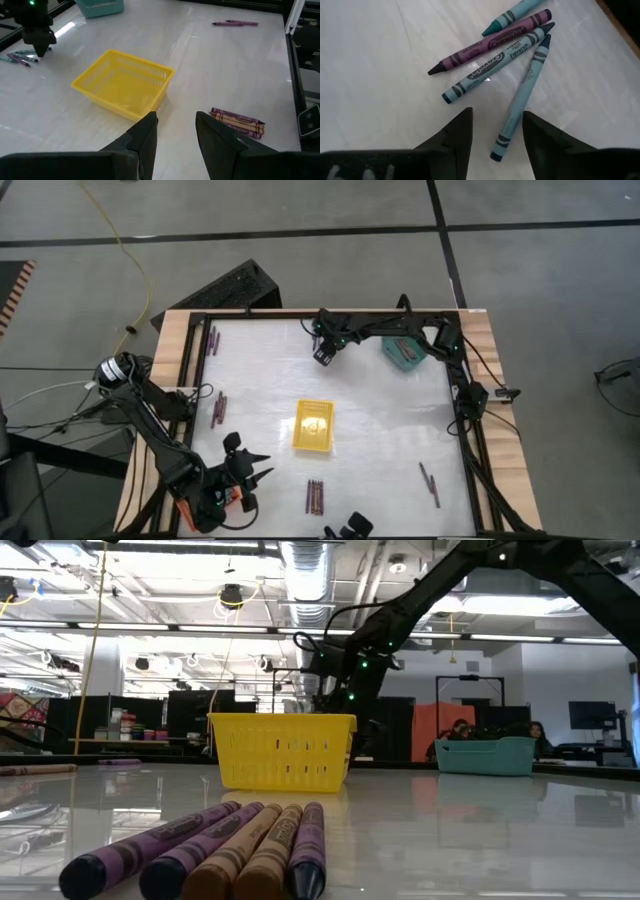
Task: Sort crayons
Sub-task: Put the dark blue crayon into the orange basket
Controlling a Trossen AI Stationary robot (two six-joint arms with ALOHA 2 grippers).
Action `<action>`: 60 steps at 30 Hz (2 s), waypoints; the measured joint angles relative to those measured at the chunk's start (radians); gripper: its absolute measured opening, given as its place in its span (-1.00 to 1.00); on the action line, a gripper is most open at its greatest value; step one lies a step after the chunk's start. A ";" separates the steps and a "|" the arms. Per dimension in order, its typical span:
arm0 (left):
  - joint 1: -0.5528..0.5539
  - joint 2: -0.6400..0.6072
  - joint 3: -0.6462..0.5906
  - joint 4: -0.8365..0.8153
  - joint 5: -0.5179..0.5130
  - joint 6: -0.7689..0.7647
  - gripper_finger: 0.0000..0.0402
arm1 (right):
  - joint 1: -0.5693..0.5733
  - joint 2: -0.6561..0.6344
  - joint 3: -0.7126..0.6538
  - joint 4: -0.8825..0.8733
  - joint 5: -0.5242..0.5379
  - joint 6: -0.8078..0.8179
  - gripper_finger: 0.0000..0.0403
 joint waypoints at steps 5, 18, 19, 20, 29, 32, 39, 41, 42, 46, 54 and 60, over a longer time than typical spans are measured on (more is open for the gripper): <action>-0.001 0.000 0.000 0.001 0.010 0.000 -0.38 | -0.010 -0.019 -0.001 -0.024 0.000 -0.003 -0.27; -0.013 0.000 -0.001 0.014 0.014 -0.005 -0.38 | -0.037 -0.027 -0.021 -0.118 -0.006 -0.027 -0.86; -0.013 0.000 -0.001 0.013 0.011 -0.005 -0.38 | -0.032 -0.027 -0.021 -0.120 -0.006 -0.029 -0.92; -0.013 0.000 0.000 0.014 0.006 -0.005 -0.38 | -0.027 -0.027 -0.021 -0.121 -0.006 -0.029 -0.95; -0.010 0.000 -0.001 0.055 -0.016 -0.004 -0.38 | 0.024 -0.030 -0.021 -0.210 0.027 -0.045 -0.99; -0.010 0.000 -0.001 0.071 -0.031 -0.003 -0.38 | 0.036 -0.032 -0.021 -0.243 0.042 -0.054 -0.99; -0.004 0.000 -0.001 0.114 -0.032 0.032 -0.38 | 0.066 -0.102 -0.029 -0.296 0.047 -0.059 -1.00; -0.002 0.000 -0.001 0.125 -0.046 0.052 -0.38 | 0.078 -0.143 -0.028 -0.301 0.051 -0.058 -1.00; -0.001 0.000 -0.001 0.129 -0.052 0.057 -0.38 | 0.086 -0.166 -0.027 -0.307 0.067 -0.058 -1.00; 0.006 0.000 -0.001 0.134 -0.062 0.079 -0.38 | 0.132 -0.260 -0.026 -0.361 0.122 -0.055 -1.00; 0.022 0.000 -0.001 0.188 -0.255 0.147 -0.38 | 0.262 -0.458 -0.026 -0.387 0.152 -0.054 -1.00; 0.022 0.000 -0.001 0.326 -0.433 0.322 -0.38 | 0.387 -0.584 -0.024 -0.390 0.158 -0.047 -1.00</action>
